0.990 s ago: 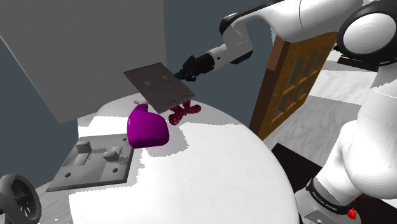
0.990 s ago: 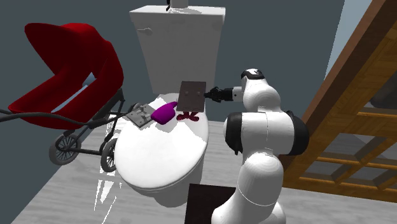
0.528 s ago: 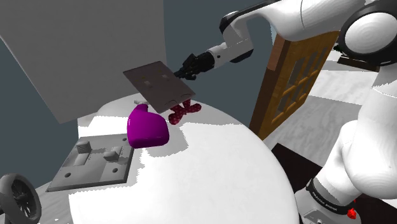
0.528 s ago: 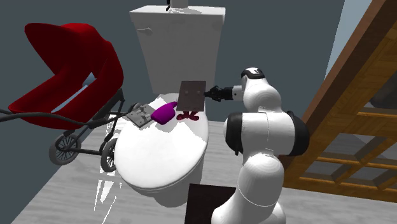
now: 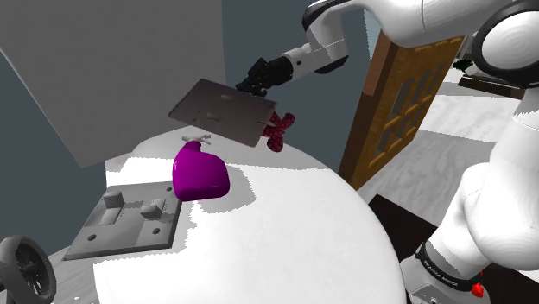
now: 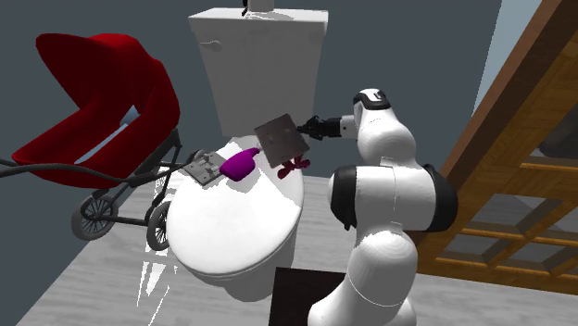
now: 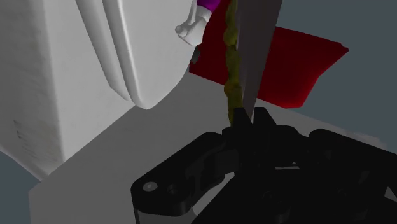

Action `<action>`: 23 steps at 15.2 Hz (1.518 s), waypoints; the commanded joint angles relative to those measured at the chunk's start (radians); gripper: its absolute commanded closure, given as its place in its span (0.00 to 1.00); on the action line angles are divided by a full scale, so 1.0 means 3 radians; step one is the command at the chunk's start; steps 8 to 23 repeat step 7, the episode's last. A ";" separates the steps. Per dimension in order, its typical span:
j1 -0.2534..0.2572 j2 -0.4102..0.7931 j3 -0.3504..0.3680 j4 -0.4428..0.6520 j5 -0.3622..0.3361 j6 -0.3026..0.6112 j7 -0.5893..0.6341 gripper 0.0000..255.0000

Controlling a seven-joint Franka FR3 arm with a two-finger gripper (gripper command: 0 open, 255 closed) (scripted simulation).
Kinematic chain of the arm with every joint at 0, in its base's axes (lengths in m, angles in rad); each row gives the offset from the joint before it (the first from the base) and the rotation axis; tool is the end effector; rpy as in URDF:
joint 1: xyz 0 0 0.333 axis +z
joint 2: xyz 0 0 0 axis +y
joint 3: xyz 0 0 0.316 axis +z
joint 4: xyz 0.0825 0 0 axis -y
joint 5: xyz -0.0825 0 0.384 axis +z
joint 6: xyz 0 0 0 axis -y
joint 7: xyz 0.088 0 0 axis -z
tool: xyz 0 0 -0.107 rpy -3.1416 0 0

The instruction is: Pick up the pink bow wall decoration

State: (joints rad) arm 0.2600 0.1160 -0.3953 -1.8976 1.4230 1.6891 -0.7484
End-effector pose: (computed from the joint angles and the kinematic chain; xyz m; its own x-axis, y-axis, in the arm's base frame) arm 0.5921 0.0238 0.4925 0.9440 -0.0972 0.3153 0.2803 -0.2682 -0.9217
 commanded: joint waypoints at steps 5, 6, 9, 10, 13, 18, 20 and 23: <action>0.0006 -0.0073 -0.0001 0.0138 -0.0047 -0.0019 0.0207 1.00; 0.0006 -0.0075 -0.0001 0.0141 -0.0049 -0.0020 0.0212 1.00; 0.0006 -0.0075 -0.0001 0.0142 -0.0049 -0.0020 0.0212 1.00; 0.0006 -0.0075 -0.0001 0.0142 -0.0049 -0.0020 0.0212 1.00; 0.0006 -0.0075 -0.0001 0.0142 -0.0049 -0.0020 0.0212 1.00; 0.0006 -0.0075 -0.0001 0.0142 -0.0049 -0.0020 0.0212 1.00; 0.0006 -0.0075 -0.0001 0.0142 -0.0049 -0.0020 0.0212 1.00; 0.0006 -0.0075 -0.0001 0.0142 -0.0049 -0.0020 0.0212 1.00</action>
